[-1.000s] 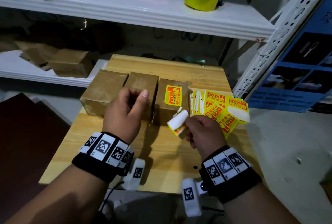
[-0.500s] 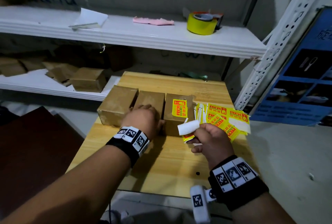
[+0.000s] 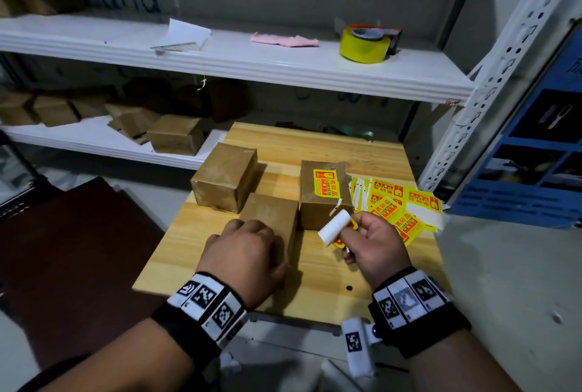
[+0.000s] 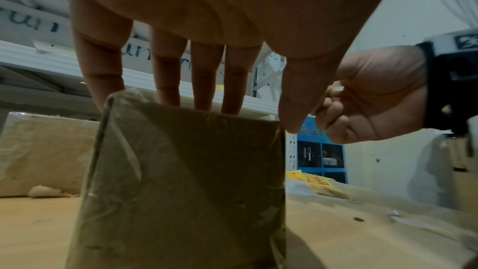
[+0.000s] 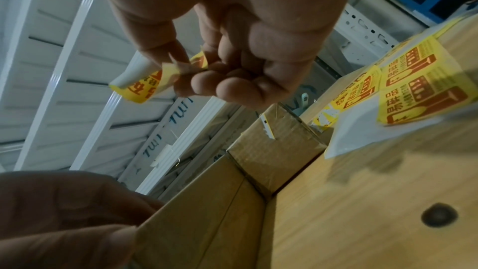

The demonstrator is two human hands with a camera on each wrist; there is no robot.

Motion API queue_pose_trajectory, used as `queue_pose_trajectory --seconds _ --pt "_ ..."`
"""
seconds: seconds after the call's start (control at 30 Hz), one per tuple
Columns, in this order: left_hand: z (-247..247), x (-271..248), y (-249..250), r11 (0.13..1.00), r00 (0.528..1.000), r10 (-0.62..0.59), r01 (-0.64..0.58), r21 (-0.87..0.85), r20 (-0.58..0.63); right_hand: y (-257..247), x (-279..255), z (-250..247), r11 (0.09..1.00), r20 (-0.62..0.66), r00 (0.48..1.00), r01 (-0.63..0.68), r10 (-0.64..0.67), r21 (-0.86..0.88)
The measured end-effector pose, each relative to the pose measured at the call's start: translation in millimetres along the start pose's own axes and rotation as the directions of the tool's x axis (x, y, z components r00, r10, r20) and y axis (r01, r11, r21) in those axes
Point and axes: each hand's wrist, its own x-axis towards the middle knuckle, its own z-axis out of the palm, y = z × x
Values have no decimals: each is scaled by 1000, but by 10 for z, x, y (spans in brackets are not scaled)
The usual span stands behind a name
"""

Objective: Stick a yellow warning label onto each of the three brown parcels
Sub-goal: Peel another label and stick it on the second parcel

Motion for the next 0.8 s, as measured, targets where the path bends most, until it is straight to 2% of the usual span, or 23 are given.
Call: queue_pose_trajectory --seconds 0.1,0.2,0.27,0.33,0.4,0.47,0.57,0.7,0.8 --pt "-61 -74 -44 1000 1000 3 -3 -10 23 -15 -29 42 999 2 999 33 -33 5" --pt "-206 -110 -79 974 994 15 -39 -225 -106 -38 -52 102 994 36 994 107 -107 -2" --pt "-303 -147 -67 868 985 8 -93 -489 -172 -66 -60 158 988 97 984 154 -153 -11" --pt "-365 -139 -24 687 985 -36 -99 -720 -171 -107 -57 207 974 129 971 212 -200 -84" --pt "-398 -70 15 534 984 -116 -55 -843 -138 -145 -50 245 935 137 953 294 -271 -198" --pt "-384 14 16 455 981 -174 6 -890 -82 -179 -49 264 883 150 931 363 -332 -297" --pt "-312 112 -52 441 983 -178 44 -897 -39 -234 -34 276 820 175 910 415 -376 -394" --pt "-228 175 -262 447 990 -137 36 -894 -29 -323 45 265 752 259 897 442 -358 -489" --pt "-160 199 -435 500 994 -106 20 -866 -39 -387 122 337 775 324 900 421 -292 -471"
